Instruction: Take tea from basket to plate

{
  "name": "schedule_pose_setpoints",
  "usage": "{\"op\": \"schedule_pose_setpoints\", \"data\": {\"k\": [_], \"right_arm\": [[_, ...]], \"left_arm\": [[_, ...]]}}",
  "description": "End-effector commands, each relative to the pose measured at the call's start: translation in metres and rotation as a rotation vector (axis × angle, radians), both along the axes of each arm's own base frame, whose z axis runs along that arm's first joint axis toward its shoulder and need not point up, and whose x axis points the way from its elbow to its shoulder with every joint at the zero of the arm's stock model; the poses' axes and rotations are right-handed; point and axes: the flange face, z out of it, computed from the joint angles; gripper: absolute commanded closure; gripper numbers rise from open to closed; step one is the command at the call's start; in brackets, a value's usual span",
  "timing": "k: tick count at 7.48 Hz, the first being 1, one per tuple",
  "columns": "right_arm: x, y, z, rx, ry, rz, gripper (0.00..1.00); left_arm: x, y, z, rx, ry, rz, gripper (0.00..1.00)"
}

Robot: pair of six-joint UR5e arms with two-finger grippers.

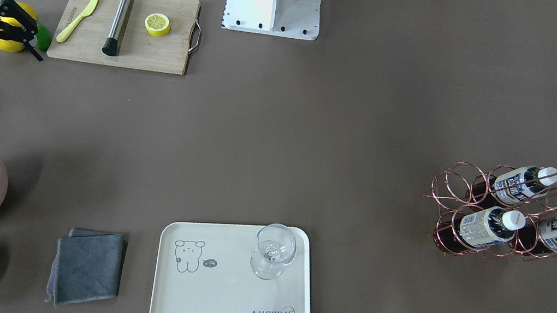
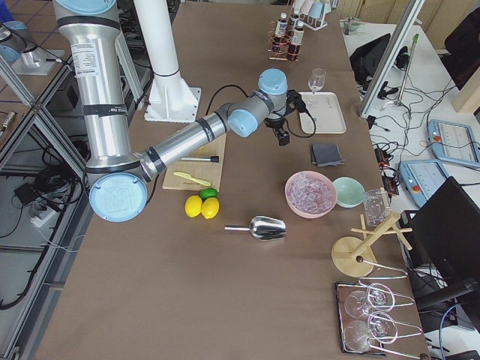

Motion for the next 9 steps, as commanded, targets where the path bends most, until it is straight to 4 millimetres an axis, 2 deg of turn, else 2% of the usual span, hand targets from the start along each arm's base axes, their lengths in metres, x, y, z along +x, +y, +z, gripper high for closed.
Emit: {"op": "schedule_pose_setpoints", "data": {"k": [1,2,3,4,5,6,8,9], "right_arm": [[-0.002,-0.004,0.005,0.021,0.041,0.037,0.0],[-0.002,-0.003,0.005,0.022,0.04,0.034,0.0],[-0.003,-0.002,0.006,0.022,0.04,0.029,0.0],[-0.004,0.001,0.011,0.013,0.044,0.024,0.0],[-0.003,0.003,0.019,-0.003,0.051,0.025,0.0],[-0.005,0.004,0.021,-0.007,0.054,0.021,0.0],[-0.002,0.008,0.025,-0.009,0.056,0.017,0.0],[-0.002,0.009,0.025,-0.009,0.056,0.015,0.0]], "left_arm": [[0.007,0.019,-0.02,-0.069,0.021,-0.072,1.0],[0.014,0.023,-0.018,-0.281,0.041,-0.176,1.0],[0.041,0.028,-0.018,-0.283,0.039,-0.132,1.0],[0.049,0.029,-0.02,-0.278,0.044,-0.114,1.0],[0.049,0.032,-0.029,-0.245,0.052,-0.106,1.0],[0.05,0.034,-0.048,-0.053,0.076,-0.034,1.0],[0.047,0.046,-0.088,0.136,0.106,0.04,1.0],[0.061,0.049,-0.108,0.348,0.123,0.141,1.0]]}}
